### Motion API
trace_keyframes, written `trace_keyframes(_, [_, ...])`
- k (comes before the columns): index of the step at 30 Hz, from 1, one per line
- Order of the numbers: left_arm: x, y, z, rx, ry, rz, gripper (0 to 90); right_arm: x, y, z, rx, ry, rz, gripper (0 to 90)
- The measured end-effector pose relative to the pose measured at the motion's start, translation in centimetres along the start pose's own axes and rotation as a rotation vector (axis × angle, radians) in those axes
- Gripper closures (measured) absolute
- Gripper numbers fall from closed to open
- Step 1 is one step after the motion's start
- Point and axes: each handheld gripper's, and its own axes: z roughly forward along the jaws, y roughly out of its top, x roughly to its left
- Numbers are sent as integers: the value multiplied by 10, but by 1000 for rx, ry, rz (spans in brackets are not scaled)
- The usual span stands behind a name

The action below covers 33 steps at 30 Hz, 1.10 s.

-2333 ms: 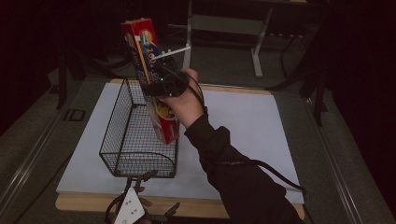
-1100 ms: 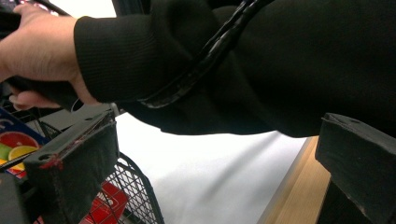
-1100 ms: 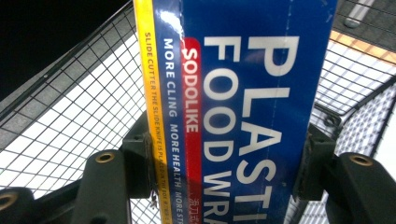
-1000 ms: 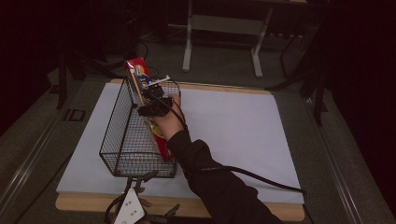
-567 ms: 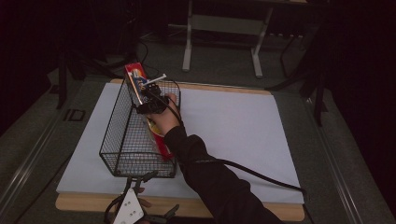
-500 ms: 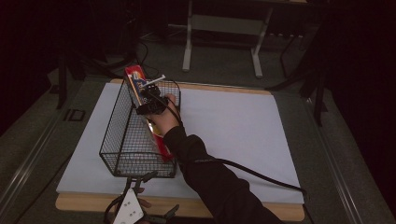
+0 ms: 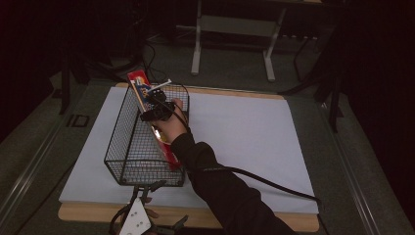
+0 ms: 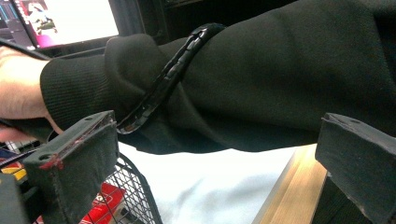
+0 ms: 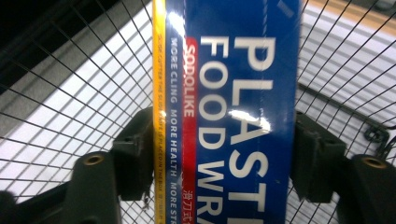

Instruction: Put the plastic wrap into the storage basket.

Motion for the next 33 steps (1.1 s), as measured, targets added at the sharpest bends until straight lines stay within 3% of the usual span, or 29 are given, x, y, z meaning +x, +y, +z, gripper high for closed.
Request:
trace_keyframes(5, [0, 0, 0, 4, 0, 2, 1, -4, -1, -9, -13, 14, -12, 238])
trace_keyframes(7, [0, 0, 0, 4, -1, 3, 1, -8, -5, -13, 1, 72, -25, 136])
trace_keyframes(10, [0, 0, 1, 5, 0, 0, 1, -9, -7, -14, -1, 86, -35, 136])
trace_keyframes(11, [0, 0, 1, 6, 0, -1, 1, -9, -11, -20, -12, 88, -66, 132])
trace_keyframes(15, [0, 0, 3, 11, -1, 0, 1, -14, -18, -36, -65, 97, -102, 138])
trace_keyframes(18, [-1, 0, 3, 12, -2, 0, 1, -19, -23, -42, -89, 100, -155, 140])
trace_keyframes(20, [-1, -1, 4, 17, -1, 3, 1, -24, -26, -47, -107, 127, -178, 140])
trace_keyframes(24, [0, -1, 4, 15, 1, 1, 1, -31, -30, -55, -121, 146, -191, 142])
trace_keyframes(25, [0, -1, 4, 16, 1, 0, 1, -34, -32, -59, -140, 155, -216, 143])
trace_keyframes(28, [0, -1, 4, 19, 0, -3, 1, -34, -33, -62, -139, 152, -223, 143])
trace_keyframes(33, [0, -2, 5, 24, 0, -3, 1, -40, -41, -77, -170, 167, -278, 142])
